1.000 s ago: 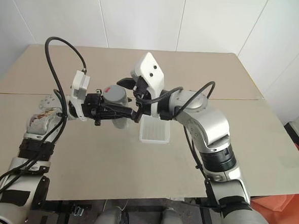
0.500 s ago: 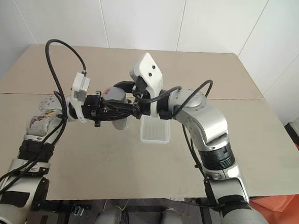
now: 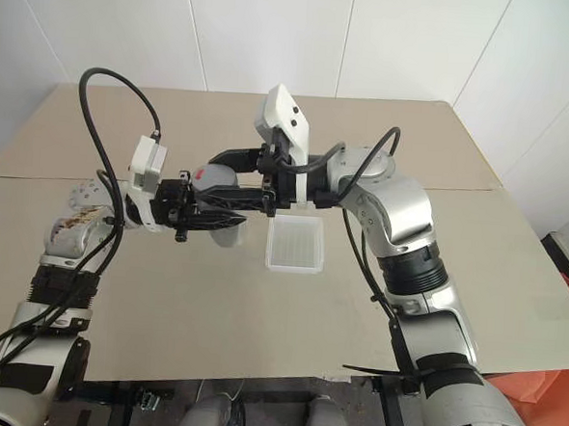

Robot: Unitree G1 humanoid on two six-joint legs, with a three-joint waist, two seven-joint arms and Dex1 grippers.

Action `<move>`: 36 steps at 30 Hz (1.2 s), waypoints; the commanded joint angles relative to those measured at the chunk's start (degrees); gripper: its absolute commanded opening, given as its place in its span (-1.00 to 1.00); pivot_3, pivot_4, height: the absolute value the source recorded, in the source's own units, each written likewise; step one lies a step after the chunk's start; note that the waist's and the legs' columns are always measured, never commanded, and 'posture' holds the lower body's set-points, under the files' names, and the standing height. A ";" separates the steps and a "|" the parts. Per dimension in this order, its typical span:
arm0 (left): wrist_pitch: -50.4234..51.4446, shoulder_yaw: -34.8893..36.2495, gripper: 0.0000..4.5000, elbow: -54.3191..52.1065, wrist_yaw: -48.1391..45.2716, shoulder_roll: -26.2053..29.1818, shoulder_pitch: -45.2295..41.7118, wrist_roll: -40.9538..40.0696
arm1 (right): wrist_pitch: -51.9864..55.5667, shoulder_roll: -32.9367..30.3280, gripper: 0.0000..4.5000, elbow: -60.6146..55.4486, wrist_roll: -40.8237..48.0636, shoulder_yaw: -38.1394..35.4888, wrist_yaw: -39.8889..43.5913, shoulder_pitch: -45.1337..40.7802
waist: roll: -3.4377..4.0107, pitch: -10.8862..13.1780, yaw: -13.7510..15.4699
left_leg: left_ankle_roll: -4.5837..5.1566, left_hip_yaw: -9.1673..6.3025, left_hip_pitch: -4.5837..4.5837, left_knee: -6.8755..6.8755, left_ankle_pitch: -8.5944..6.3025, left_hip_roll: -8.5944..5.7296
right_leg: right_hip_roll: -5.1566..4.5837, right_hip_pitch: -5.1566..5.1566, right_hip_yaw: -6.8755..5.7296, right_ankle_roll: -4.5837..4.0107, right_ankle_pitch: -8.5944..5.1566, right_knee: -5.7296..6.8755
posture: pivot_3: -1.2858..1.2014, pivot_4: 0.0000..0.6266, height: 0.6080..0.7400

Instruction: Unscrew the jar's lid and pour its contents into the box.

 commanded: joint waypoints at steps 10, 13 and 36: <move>1.20 0.58 -0.14 1.47 -2.63 1.82 1.10 -0.50 | -5.57 -8.75 0.23 -9.16 1.33 -14.74 -4.19 9.05 | 0.00 0.01 0.51 | 0.00 0.04 0.01 0.00 0.00 -0.01 | -0.01 0.02 -0.02 0.00 0.00 0.02 | 0.03 -0.52 1.00; -0.63 2.64 -0.14 1.64 1.18 1.42 0.80 -0.01 | -7.46 -10.09 0.23 -9.00 -3.21 -15.91 -10.34 14.39 | 0.00 0.01 0.52 | 0.00 0.03 0.00 0.00 0.00 -0.02 | -0.02 0.02 -0.01 0.00 0.00 -0.01 | 0.03 -0.52 1.00; -32.50 -2.93 -0.14 9.74 34.00 -6.39 -0.72 26.62 | 1.62 -11.32 0.99 -10.71 -16.77 -14.55 -28.25 37.51 | -0.01 0.00 0.69 | -0.01 0.08 0.08 0.00 0.01 -0.07 | -0.04 0.06 0.09 0.00 0.00 -0.17 | 0.03 -0.52 1.00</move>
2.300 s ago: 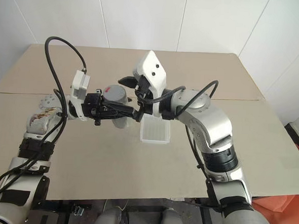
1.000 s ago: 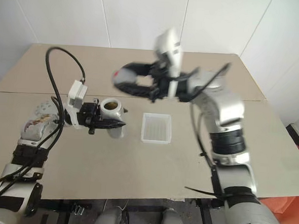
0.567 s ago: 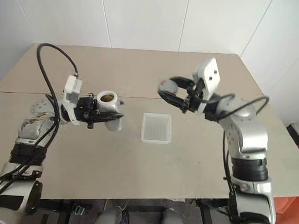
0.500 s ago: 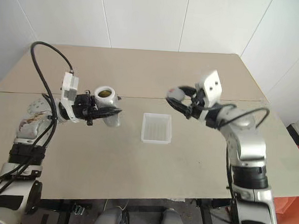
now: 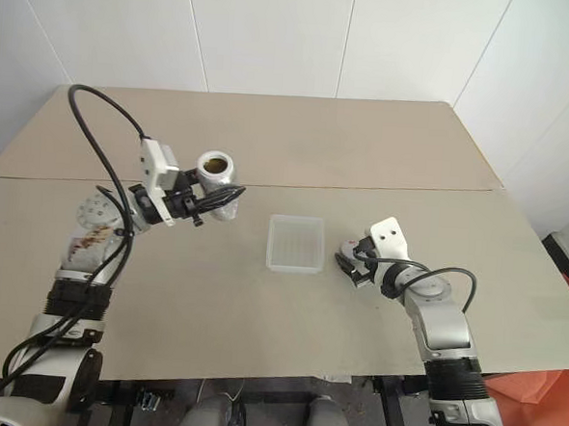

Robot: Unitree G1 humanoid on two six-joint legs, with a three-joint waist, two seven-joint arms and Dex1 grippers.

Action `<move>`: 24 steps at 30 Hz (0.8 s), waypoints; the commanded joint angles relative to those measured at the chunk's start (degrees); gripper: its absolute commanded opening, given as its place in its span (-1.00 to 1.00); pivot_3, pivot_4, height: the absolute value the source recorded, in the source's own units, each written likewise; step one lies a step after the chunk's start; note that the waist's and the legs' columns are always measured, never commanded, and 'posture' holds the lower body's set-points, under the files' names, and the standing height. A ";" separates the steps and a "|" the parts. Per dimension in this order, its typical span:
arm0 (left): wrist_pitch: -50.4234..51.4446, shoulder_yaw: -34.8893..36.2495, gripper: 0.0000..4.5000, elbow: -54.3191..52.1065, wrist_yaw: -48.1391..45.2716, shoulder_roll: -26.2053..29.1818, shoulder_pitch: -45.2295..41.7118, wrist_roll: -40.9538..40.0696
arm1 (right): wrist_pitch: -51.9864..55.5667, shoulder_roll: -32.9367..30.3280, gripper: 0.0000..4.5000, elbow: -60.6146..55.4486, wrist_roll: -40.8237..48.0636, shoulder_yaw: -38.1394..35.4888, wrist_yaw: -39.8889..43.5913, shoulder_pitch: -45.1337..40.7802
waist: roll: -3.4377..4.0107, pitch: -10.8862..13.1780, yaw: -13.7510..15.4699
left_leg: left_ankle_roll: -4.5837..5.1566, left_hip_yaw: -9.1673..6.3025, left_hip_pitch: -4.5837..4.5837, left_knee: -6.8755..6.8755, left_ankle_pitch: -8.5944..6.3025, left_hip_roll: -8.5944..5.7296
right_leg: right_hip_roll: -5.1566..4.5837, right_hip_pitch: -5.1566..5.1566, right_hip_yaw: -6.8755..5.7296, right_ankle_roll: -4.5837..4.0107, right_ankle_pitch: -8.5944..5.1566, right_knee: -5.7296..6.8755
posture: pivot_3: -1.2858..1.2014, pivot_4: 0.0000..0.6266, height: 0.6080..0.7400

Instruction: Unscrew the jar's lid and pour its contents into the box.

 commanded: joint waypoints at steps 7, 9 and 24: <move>-47.02 -15.43 -0.14 20.71 36.06 6.32 -16.15 44.85 | 20.89 -15.25 0.99 -23.44 18.78 -9.10 14.44 -1.80 | -0.03 0.01 1.04 | 0.07 -0.01 -0.01 -0.01 -0.05 -0.01 | -0.04 0.05 -0.07 0.00 0.02 -0.09 | 0.03 -0.52 1.00; -49.97 -20.82 -0.14 21.79 49.97 8.08 -21.11 58.32 | 23.01 -18.39 0.99 -24.98 22.52 -10.12 17.51 -2.81 | -0.04 0.02 1.09 | 0.13 0.00 -0.01 -0.01 -0.08 -0.02 | -0.08 0.08 -0.09 0.04 0.05 -0.09 | 0.03 -0.52 1.00; -25.97 -54.79 -0.14 37.70 94.21 0.24 -42.81 100.89 | 22.69 -20.14 0.99 -27.68 31.49 -13.04 18.34 -7.12 | -0.11 0.06 1.51 | 0.18 0.12 -0.34 0.05 -0.11 -0.08 | -0.13 -0.16 -0.13 0.21 0.11 -0.02 | 0.03 -0.52 1.00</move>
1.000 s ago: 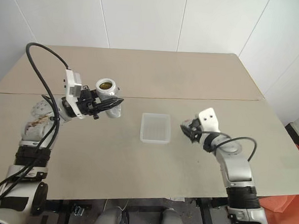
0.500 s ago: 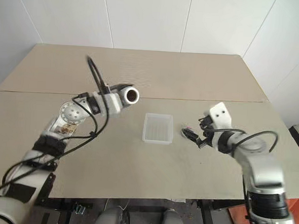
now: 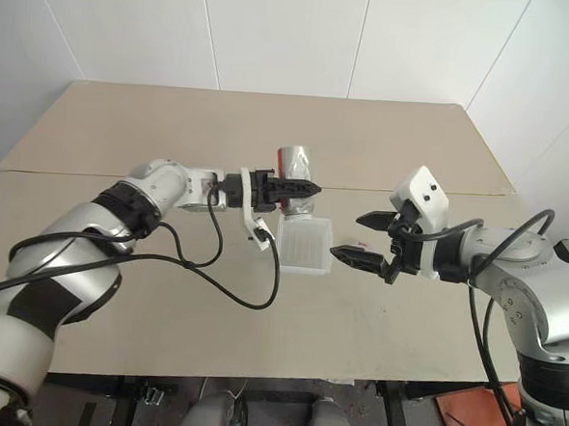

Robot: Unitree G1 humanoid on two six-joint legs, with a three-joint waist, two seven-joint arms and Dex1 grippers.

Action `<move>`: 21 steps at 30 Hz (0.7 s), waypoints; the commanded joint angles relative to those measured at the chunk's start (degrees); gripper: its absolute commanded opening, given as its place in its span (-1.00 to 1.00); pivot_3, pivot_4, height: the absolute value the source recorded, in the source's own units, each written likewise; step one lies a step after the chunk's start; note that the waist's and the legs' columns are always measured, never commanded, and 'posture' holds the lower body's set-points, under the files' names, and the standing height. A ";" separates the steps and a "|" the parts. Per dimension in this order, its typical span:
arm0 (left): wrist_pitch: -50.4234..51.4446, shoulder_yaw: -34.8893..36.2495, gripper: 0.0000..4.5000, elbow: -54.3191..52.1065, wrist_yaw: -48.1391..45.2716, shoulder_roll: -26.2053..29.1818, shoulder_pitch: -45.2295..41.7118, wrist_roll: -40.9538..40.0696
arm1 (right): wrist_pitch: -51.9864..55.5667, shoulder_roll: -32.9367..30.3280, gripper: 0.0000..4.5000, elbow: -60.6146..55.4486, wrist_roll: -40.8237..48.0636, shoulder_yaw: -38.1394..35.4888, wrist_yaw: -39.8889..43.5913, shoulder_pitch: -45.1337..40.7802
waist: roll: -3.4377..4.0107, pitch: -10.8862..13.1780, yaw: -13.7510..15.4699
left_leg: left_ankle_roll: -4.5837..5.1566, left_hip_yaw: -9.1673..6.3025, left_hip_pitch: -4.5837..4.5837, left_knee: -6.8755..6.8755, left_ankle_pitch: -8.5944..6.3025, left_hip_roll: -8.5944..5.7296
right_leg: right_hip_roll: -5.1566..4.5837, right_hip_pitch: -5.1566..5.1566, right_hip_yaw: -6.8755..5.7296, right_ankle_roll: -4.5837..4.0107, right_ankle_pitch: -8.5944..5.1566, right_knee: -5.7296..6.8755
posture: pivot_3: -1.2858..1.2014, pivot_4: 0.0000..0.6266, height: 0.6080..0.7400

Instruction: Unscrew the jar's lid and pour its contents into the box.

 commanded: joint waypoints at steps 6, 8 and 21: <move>2.91 -2.74 -0.14 -0.04 1.72 -0.98 -2.22 -1.76 | -1.01 0.58 0.99 -4.78 4.16 -4.12 -2.70 1.08 | -0.01 0.01 0.07 | 0.01 -0.02 0.00 0.03 0.00 0.01 | -0.01 0.01 0.00 0.01 -0.01 0.02 | 0.03 -0.52 1.00; 1.88 -1.90 -0.14 -0.18 0.92 -0.53 -1.54 -3.90 | -1.25 0.69 0.99 -5.25 4.30 -4.33 -3.37 1.85 | -0.01 0.01 0.08 | 0.01 -0.03 0.00 0.05 -0.01 0.02 | -0.02 0.01 0.00 0.01 0.00 0.03 | 0.03 -0.52 1.00; 8.89 40.29 -0.14 -10.65 -62.26 -0.95 19.25 -82.94 | -5.22 5.60 0.99 -3.58 3.07 -2.42 -7.25 1.98 | 0.06 -0.03 -1.02 | -0.04 -0.03 0.11 0.19 0.02 0.12 | -0.07 0.07 0.02 0.00 0.00 0.17 | 0.03 -0.52 1.00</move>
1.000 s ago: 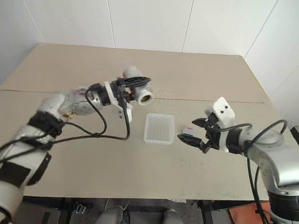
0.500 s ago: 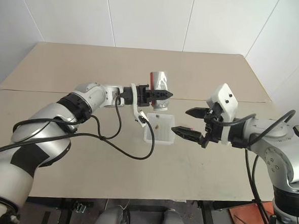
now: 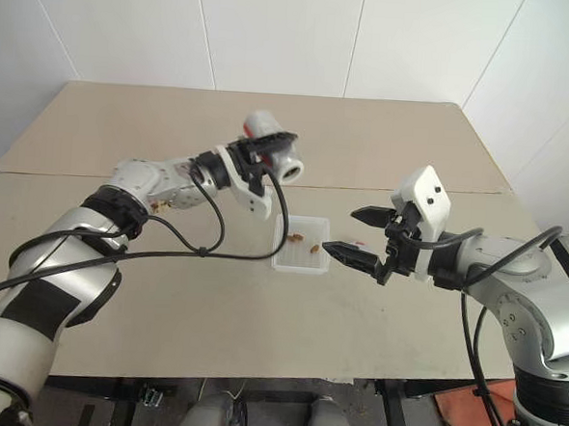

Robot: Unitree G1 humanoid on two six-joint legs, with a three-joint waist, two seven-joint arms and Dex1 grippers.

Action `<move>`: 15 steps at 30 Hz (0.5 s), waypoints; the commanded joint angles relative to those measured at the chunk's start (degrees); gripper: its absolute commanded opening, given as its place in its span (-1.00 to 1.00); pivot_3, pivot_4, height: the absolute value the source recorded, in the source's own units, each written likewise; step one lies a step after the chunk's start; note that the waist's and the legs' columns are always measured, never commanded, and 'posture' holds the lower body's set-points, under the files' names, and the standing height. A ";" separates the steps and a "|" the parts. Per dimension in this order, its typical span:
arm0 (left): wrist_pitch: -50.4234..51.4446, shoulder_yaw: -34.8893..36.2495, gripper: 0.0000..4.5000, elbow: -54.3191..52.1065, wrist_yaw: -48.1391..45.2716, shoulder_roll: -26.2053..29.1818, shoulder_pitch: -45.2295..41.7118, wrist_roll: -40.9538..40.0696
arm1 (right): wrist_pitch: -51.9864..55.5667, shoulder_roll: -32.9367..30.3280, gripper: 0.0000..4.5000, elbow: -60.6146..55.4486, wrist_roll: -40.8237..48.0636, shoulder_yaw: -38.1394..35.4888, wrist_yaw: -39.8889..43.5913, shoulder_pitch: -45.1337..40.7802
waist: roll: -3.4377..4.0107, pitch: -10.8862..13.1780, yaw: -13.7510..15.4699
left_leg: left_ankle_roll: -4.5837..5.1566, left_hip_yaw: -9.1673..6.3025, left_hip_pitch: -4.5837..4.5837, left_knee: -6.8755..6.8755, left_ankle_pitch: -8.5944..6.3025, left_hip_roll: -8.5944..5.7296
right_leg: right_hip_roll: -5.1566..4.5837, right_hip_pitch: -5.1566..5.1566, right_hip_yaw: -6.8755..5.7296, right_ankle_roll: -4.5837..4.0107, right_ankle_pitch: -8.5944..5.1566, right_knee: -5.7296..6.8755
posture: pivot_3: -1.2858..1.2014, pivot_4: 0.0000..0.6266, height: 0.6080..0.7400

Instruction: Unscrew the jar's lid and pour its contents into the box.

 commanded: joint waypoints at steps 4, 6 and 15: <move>36.51 20.25 -0.14 -26.27 -29.45 -3.18 14.57 -43.11 | -1.10 3.57 0.99 1.96 0.37 0.57 -3.60 -3.18 | -0.01 0.00 -0.81 | -0.12 -0.19 -0.06 0.17 0.07 0.01 | 0.03 0.00 0.02 0.00 0.00 0.09 | 0.03 -0.52 1.00; 44.54 23.26 -0.14 -30.53 -29.94 -3.09 17.81 -47.34 | -1.17 4.62 0.99 2.53 0.24 0.97 -4.44 -3.84 | 0.00 0.00 -0.86 | 0.02 -0.35 -0.04 0.18 -0.01 -0.02 | 0.05 0.02 0.04 0.02 0.01 0.09 | 0.03 -0.52 1.00; 43.53 24.00 -0.14 -36.62 -29.57 -4.15 31.68 -43.50 | -2.50 6.42 0.99 2.94 -1.64 3.24 -6.43 -4.73 | 0.00 0.00 -0.59 | 0.06 -0.36 0.25 0.15 -0.03 -0.08 | 0.06 0.27 0.10 0.04 0.03 0.02 | 0.03 -0.52 1.00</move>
